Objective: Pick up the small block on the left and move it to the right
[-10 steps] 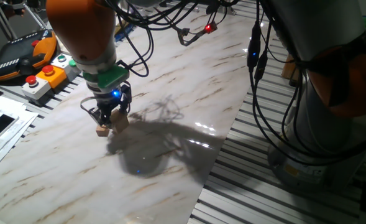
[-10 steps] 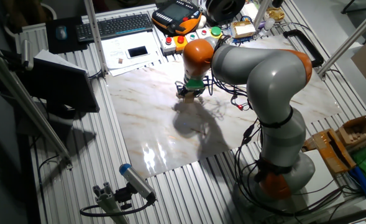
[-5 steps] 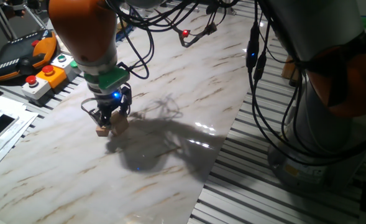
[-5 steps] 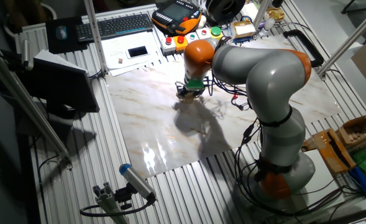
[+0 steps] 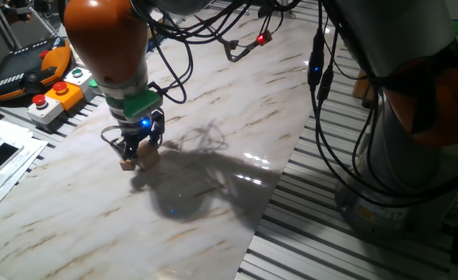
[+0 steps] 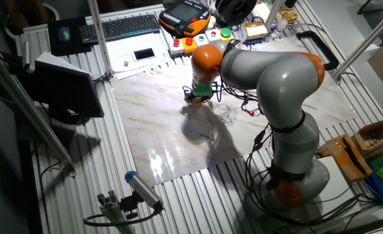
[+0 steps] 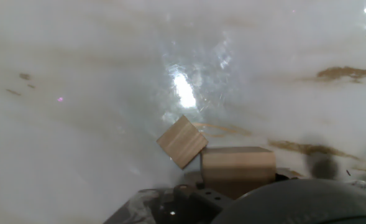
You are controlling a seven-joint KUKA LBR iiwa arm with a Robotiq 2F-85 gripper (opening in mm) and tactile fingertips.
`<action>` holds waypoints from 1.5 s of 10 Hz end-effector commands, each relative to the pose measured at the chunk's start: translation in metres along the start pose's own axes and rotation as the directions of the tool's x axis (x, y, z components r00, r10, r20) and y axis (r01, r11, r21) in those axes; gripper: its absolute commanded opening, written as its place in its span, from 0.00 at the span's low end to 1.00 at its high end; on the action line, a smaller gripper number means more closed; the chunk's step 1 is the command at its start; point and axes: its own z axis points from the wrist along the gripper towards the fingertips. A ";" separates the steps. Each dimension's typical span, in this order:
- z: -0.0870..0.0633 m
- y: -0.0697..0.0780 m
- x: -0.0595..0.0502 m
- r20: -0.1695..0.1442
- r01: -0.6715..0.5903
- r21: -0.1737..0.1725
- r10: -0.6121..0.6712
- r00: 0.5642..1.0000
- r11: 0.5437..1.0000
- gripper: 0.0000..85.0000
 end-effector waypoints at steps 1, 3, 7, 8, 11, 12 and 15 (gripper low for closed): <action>0.001 0.000 0.000 0.006 -0.006 0.001 0.006 1.000 1.000 0.75; 0.001 0.000 -0.001 0.007 -0.013 0.004 0.013 1.000 1.000 0.75; -0.017 -0.005 -0.009 -0.001 -0.020 0.004 0.020 1.000 1.000 0.73; -0.026 -0.008 -0.014 -0.009 -0.018 0.005 0.018 1.000 1.000 0.72; -0.058 -0.019 -0.030 -0.032 0.004 0.005 -0.004 0.999 1.000 0.55; -0.067 -0.022 -0.035 -0.035 0.018 0.006 -0.018 0.999 1.000 0.46; -0.088 -0.042 -0.047 -0.041 0.052 -0.025 -0.053 0.998 0.998 0.12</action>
